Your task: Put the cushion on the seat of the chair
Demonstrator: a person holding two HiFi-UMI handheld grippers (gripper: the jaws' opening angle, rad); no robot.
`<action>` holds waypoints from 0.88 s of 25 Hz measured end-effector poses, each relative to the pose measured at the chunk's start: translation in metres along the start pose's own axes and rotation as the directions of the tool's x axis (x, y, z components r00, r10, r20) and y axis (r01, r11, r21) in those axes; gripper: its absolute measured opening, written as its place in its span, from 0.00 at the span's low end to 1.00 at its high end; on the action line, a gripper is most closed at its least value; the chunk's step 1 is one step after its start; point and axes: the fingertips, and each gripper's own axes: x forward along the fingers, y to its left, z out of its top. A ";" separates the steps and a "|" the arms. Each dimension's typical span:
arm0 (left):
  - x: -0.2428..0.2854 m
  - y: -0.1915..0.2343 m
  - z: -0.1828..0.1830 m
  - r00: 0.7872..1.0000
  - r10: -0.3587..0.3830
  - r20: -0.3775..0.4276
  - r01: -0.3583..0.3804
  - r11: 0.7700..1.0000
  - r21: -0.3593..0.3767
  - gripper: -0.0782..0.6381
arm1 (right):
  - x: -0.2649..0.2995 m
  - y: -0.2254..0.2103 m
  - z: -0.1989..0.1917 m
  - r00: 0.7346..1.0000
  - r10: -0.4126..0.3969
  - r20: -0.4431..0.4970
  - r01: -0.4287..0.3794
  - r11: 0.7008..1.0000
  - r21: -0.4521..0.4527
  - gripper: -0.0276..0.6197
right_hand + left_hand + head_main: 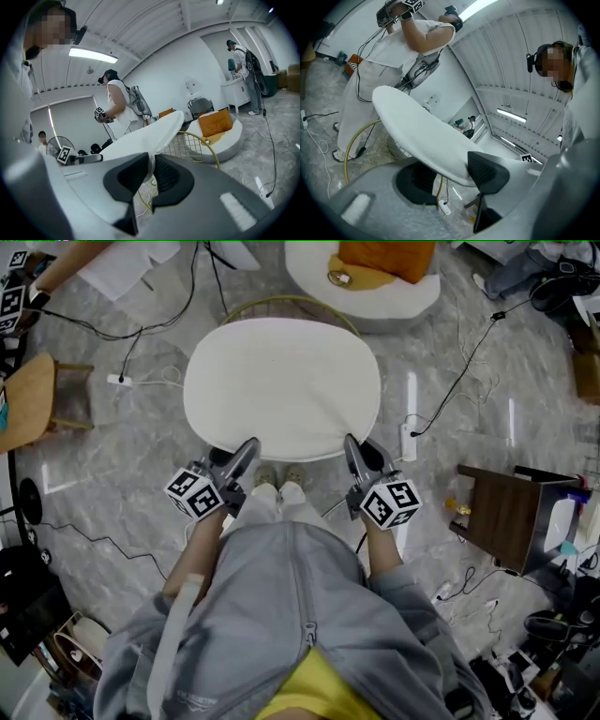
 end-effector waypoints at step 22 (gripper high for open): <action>0.038 0.112 -0.103 0.975 0.137 -0.174 -0.147 0.988 -0.050 0.31 | 0.072 -0.084 -0.127 0.953 -0.136 -0.270 0.143 0.990 0.008 0.09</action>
